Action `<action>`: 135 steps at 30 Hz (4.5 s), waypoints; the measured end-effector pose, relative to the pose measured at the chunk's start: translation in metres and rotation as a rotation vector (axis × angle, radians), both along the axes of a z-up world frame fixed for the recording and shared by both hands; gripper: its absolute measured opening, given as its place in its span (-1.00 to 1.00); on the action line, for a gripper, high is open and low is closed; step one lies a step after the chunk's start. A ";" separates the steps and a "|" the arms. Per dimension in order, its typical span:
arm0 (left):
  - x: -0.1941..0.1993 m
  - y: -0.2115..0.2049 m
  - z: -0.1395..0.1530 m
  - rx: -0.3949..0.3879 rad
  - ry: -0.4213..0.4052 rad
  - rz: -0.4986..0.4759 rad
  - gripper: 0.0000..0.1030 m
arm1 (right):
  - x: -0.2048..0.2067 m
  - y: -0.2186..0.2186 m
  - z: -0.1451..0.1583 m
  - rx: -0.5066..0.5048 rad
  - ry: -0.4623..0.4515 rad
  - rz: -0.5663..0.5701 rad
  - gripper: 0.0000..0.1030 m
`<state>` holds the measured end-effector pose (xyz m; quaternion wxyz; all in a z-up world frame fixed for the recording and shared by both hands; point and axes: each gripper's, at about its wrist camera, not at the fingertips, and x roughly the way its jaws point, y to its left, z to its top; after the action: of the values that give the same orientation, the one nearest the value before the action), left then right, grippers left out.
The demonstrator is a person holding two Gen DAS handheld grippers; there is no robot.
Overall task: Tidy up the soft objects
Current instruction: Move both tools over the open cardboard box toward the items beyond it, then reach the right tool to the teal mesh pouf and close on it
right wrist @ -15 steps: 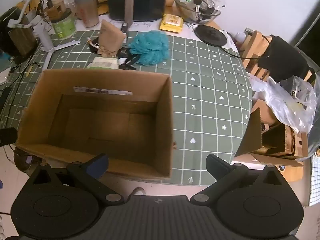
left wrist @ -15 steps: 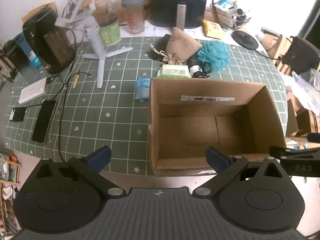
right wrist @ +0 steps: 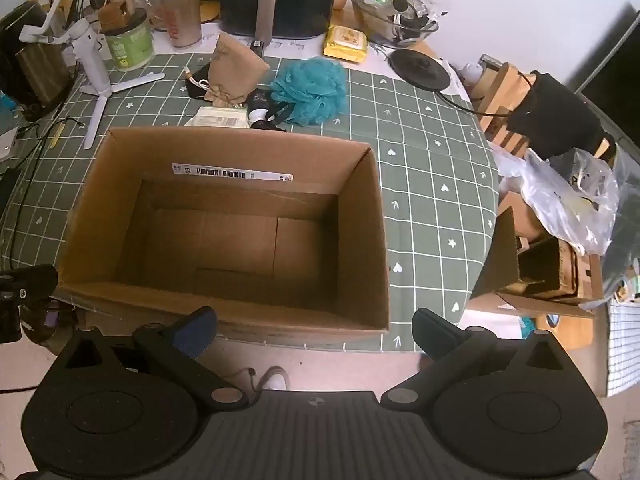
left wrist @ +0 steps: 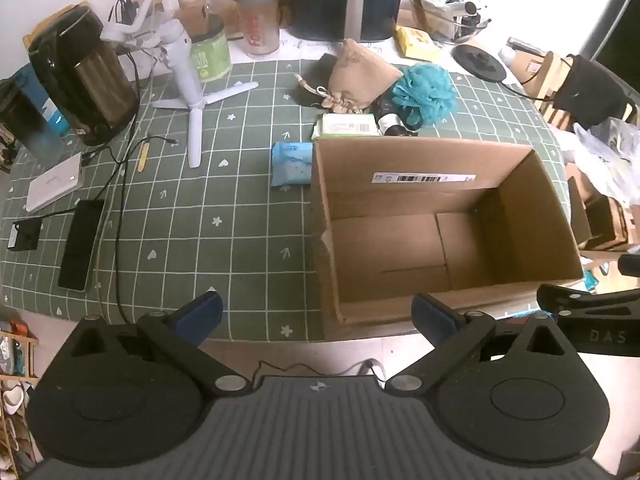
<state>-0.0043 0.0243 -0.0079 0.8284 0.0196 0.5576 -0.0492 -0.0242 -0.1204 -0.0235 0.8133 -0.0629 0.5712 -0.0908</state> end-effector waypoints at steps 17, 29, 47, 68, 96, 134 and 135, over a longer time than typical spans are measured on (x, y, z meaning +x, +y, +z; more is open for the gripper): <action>0.012 0.023 -0.005 -0.016 0.001 -0.047 1.00 | 0.005 0.024 0.001 -0.023 0.008 -0.033 1.00; 0.021 0.015 -0.007 0.010 0.011 -0.061 1.00 | 0.014 0.018 -0.005 0.004 0.026 -0.033 1.00; 0.050 -0.020 -0.013 0.007 0.028 -0.018 1.00 | 0.051 -0.036 -0.013 0.021 0.035 0.051 1.00; 0.066 -0.035 0.011 -0.027 -0.075 0.081 1.00 | 0.084 -0.116 -0.017 0.104 -0.097 0.206 1.00; 0.094 -0.002 -0.012 -0.124 -0.088 0.028 1.00 | 0.211 -0.170 -0.044 0.277 -0.215 0.314 1.00; 0.084 0.077 -0.037 -0.120 -0.042 0.313 1.00 | 0.373 -0.145 -0.210 0.616 -0.049 0.131 0.63; 0.086 0.078 -0.037 -0.124 -0.049 0.310 1.00 | 0.372 -0.145 -0.208 0.620 -0.052 0.132 0.57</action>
<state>0.0817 0.1019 -0.0445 0.8389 -0.1167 0.5296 0.0451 0.3477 -0.2658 -0.2316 0.8121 0.1536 0.5454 0.1391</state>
